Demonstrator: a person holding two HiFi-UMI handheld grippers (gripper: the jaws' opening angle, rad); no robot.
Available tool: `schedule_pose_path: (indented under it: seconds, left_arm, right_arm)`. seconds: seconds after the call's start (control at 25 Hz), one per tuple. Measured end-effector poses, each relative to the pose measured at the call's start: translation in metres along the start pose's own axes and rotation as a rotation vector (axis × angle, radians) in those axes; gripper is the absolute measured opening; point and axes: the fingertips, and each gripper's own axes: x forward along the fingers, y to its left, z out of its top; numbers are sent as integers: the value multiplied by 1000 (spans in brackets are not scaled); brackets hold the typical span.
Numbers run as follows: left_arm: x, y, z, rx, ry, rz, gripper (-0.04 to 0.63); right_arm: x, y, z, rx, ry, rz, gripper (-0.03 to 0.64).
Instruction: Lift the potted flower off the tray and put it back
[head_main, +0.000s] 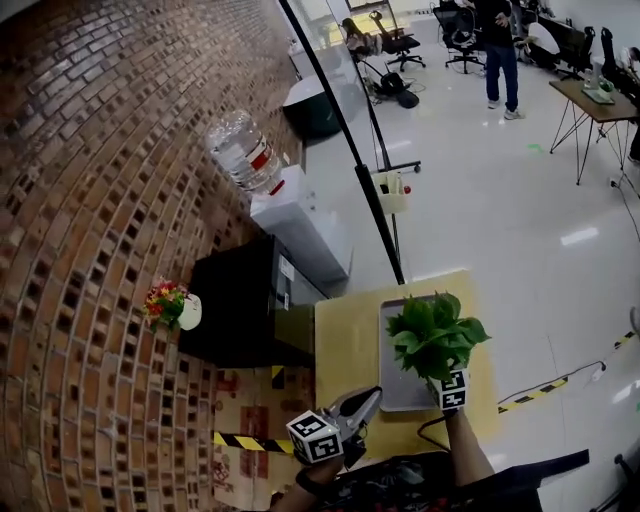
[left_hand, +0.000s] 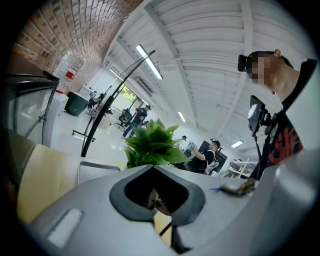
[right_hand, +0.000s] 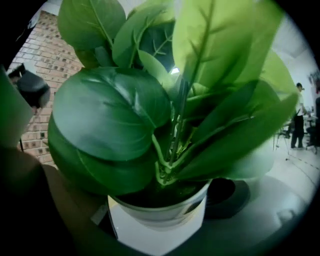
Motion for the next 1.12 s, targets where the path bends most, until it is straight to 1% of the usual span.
schedule_pose_path:
  seconds: [0.04,0.12,0.16,0.2,0.24,0.28,0.36,0.4,0.48,0.52,0.56,0.64,0.72,0.8,0.88,1.0,1.08,1.12]
  left_arm:
    - [-7,-3,0,37,37,27,-8]
    - [-16,-15,2,150,105,82,-8]
    - [-13,-25,-3,194,116,82,-8]
    - [-8,-33,-10,226,106,70,-8]
    - [-5,-37,-16,248,87,64,-8]
    - [-6,-36,-20,261,72,78,-8]
    - [-17,-20,-21,263,68,153,-8]
    - [-24,-10,-20,239,76,202,-8]
    - [-36,2,-16,148,102,310,-8]
    - [-40,3,-14,119,109,346,-8]
    - [-44,1,-13,106,106,360,-8]
    - [-49,-3,-12,99,87,346,-8]
    - [-51,-8,-13,97,77,309,-8]
    - [-50,-16,-22,106,104,248,-8]
    - [-48,-30,-30,126,131,198,-8]
    - [-42,-43,-43,141,156,126,-8]
    - [-42,-35,-50,193,161,82,-8]
    - [-44,-32,-54,245,154,65,-8]
  right_arm:
    - [12,7,-13,16,17,9,557]
    - [30,8,-30,40,44,18,557]
    - [30,-4,-38,41,63,9,557]
    - [26,-21,-44,35,82,-8,557]
    - [25,-35,-49,26,99,-24,557]
    - [30,-41,-55,16,114,-34,557]
    - [49,-41,-66,-8,141,-41,558]
    - [59,-39,-68,-23,149,-44,558]
    - [70,-34,-66,-47,157,-44,558]
    - [72,-32,-65,-49,160,-43,560]
    - [71,-30,-64,-43,164,-44,563]
    - [69,-29,-66,-5,182,-39,568]
    - [66,-27,-70,64,199,-9,574]
    - [55,-16,-66,118,195,38,589]
    - [35,-4,-64,157,184,74,589]
    - [-2,2,-69,204,164,55,589]
    - [-15,14,-69,235,144,43,588]
    - [-22,24,-67,255,127,45,574]
